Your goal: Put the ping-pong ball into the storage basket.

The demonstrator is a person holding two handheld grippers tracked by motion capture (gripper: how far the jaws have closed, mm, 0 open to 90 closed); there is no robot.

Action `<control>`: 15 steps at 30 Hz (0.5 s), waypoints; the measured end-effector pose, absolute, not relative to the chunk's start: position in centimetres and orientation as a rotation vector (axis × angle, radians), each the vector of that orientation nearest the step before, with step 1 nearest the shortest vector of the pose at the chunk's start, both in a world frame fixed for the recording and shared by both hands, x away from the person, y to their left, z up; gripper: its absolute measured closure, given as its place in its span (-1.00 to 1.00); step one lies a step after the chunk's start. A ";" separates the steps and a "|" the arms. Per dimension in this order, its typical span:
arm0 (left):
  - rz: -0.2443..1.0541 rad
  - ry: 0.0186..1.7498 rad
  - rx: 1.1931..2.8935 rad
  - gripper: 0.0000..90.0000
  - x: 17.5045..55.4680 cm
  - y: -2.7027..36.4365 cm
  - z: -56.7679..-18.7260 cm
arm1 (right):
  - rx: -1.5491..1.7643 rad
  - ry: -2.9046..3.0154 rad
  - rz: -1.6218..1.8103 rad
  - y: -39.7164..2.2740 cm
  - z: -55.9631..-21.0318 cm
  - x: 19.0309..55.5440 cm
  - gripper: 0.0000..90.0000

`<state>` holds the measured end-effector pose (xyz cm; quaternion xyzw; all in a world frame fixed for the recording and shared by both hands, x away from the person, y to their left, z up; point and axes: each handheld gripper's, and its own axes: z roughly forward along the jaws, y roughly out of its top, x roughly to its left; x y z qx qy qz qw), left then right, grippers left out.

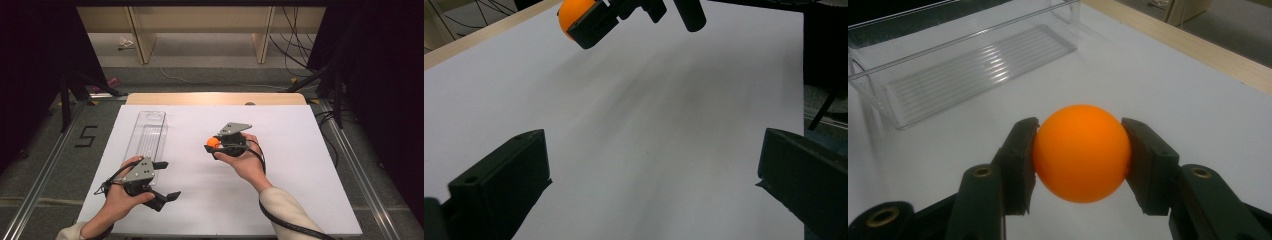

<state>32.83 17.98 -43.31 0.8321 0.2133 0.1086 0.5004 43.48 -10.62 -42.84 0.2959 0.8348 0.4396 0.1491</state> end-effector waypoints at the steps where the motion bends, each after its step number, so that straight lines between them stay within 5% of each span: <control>1: 0.262 0.516 2.012 -1.00 32.8 18.0 -43.3 | 0.851 2.399 1.267 -10.5 -42.8 43.5 0.14; 15: 0.262 0.516 2.012 -1.00 32.8 18.0 -43.3 | 0.834 2.406 1.280 -9.8 -42.6 43.5 0.15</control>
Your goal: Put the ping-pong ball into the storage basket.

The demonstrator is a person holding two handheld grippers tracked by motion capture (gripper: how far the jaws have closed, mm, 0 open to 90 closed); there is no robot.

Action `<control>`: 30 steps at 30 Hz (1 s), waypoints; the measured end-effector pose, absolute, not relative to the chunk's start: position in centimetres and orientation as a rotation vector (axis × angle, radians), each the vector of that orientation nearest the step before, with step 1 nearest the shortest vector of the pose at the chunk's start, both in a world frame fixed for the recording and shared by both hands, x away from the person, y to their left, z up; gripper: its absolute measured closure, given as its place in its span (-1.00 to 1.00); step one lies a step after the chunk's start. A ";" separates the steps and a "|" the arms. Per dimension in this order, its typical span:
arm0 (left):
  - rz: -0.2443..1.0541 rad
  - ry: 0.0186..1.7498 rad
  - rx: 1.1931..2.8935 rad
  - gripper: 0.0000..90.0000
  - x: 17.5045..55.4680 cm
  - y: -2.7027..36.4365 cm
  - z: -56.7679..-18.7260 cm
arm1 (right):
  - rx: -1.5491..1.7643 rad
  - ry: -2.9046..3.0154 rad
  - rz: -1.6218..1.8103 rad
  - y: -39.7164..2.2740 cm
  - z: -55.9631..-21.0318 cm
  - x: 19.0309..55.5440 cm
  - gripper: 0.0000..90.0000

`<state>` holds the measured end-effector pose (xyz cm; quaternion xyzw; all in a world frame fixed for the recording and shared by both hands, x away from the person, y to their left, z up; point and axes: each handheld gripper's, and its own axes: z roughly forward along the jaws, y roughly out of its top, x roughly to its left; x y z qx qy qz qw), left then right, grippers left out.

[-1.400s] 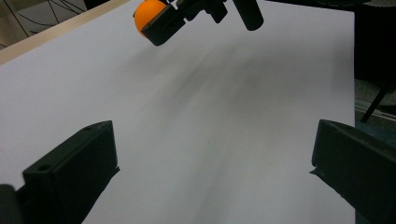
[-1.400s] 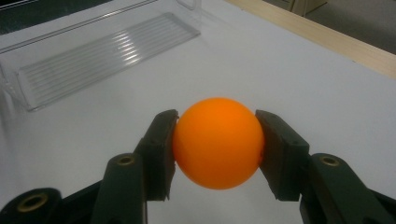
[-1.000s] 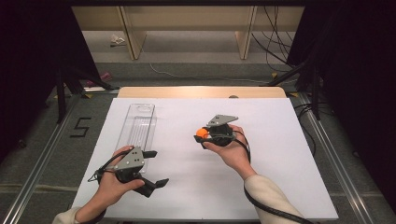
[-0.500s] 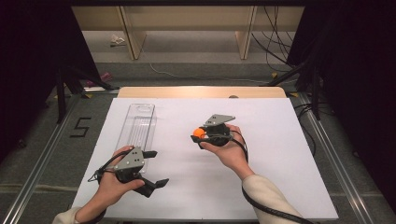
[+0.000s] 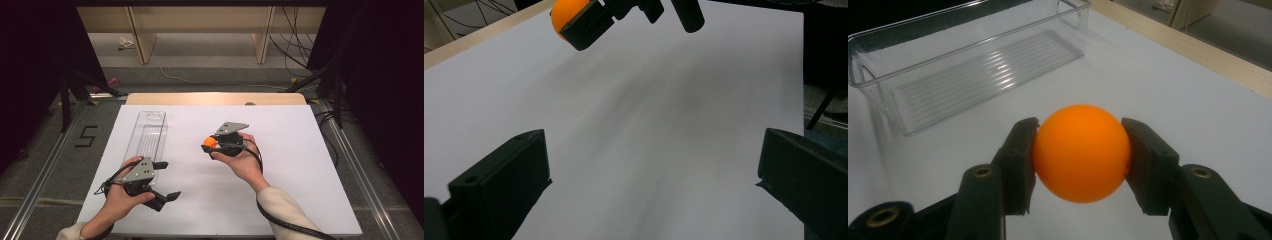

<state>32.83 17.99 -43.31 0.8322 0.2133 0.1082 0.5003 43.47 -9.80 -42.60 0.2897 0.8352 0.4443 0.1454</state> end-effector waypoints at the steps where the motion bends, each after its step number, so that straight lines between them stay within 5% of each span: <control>1: 0.262 0.516 2.012 -1.00 32.8 18.0 -43.3 | 0.834 2.406 1.280 -9.8 -42.6 43.5 0.15; 30: 0.262 0.513 2.014 -1.00 32.8 18.0 -43.3 | 0.819 2.405 1.296 -8.6 -42.2 43.7 0.15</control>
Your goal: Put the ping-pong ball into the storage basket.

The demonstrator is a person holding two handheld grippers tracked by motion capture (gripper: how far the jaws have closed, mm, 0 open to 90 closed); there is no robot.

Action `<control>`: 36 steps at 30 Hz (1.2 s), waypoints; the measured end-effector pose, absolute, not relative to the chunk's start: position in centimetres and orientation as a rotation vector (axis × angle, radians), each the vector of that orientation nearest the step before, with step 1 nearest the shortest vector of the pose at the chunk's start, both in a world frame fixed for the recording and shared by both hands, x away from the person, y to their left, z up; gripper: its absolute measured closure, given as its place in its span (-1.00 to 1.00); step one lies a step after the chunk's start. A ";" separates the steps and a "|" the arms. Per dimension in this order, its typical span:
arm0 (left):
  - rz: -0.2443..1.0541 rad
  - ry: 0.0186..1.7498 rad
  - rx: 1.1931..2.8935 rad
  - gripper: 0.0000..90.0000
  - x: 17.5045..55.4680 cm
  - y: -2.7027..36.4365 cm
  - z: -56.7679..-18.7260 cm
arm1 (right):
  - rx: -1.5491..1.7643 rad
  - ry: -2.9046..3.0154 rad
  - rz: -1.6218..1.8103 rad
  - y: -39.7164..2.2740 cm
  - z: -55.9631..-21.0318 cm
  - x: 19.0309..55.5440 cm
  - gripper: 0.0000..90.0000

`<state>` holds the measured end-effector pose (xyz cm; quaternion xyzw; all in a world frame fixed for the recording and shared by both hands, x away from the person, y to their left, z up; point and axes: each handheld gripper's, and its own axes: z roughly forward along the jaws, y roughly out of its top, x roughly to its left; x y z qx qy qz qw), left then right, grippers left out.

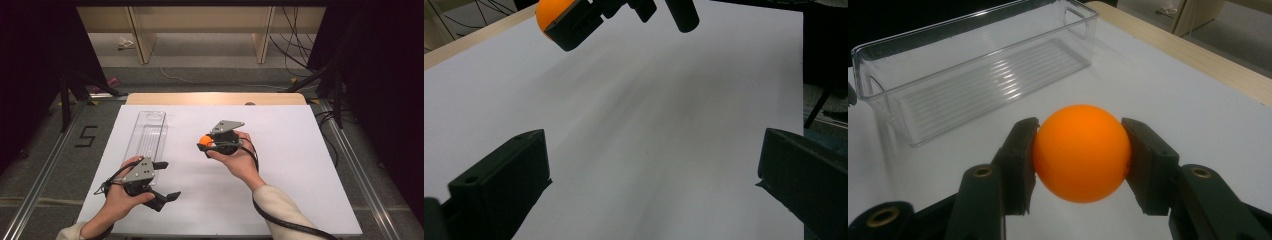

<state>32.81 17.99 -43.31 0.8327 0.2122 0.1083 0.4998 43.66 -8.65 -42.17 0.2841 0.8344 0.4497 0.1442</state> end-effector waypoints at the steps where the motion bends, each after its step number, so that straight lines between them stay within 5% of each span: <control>1: 0.262 0.513 2.014 -1.00 32.8 18.0 -43.3 | 0.818 2.405 1.297 -8.6 -42.2 43.7 0.15; 36: 0.262 0.507 2.015 -1.00 32.8 18.0 -43.3 | 0.792 2.411 1.328 -7.0 -41.6 44.0 0.15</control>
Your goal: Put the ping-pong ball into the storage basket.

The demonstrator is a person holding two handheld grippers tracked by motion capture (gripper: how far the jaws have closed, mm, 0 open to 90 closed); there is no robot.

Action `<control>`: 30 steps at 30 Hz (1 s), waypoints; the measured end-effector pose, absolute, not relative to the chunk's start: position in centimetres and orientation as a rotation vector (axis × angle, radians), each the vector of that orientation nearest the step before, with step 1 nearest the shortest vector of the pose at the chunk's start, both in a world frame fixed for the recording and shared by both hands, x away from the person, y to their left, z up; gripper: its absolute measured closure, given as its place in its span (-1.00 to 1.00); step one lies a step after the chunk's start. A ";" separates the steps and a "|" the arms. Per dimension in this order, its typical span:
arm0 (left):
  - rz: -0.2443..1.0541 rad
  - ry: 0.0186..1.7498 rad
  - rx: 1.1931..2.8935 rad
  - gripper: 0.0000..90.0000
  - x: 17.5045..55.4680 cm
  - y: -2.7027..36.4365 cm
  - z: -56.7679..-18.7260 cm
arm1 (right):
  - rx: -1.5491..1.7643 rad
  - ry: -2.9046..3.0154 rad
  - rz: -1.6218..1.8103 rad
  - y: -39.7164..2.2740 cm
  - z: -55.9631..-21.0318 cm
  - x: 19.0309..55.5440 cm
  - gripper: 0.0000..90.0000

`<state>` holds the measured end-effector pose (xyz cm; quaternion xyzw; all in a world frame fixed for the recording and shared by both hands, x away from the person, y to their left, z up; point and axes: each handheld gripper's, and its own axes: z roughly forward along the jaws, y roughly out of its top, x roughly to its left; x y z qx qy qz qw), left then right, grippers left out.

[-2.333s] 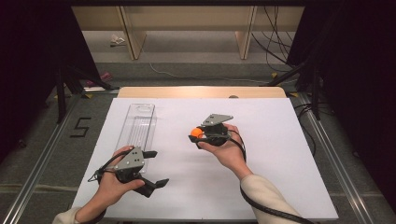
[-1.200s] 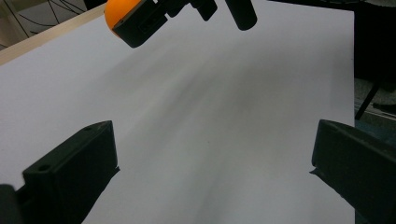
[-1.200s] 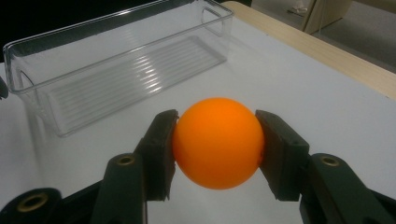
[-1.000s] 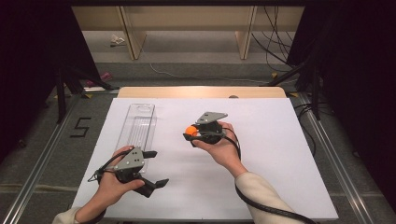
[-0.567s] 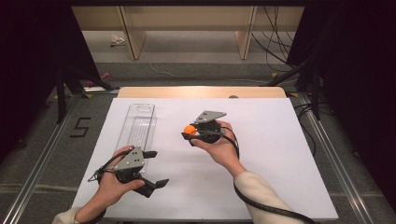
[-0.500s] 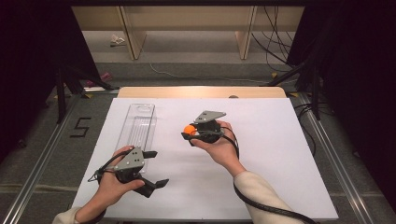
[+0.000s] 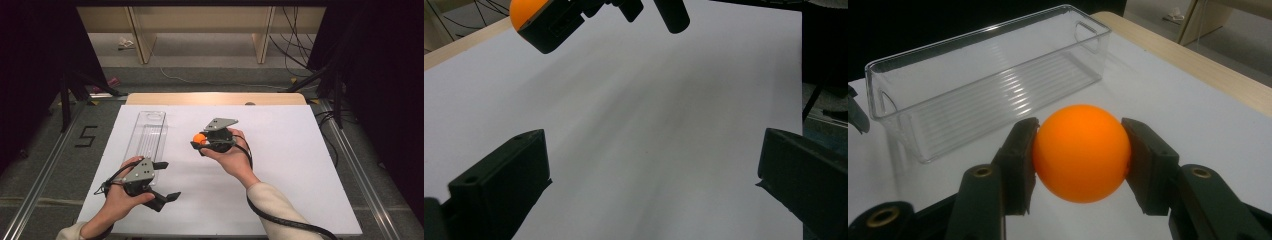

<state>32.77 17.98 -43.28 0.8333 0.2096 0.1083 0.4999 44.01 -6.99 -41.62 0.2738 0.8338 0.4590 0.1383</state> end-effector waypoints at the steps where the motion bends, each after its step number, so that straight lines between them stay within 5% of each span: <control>1: 0.262 0.507 2.016 -1.00 32.8 18.0 -43.3 | 0.792 2.411 1.327 -7.0 -41.6 44.0 0.15; 30: 0.260 0.505 2.016 -1.00 32.8 17.9 -43.3 | 0.785 2.412 1.339 -6.1 -41.4 44.1 0.15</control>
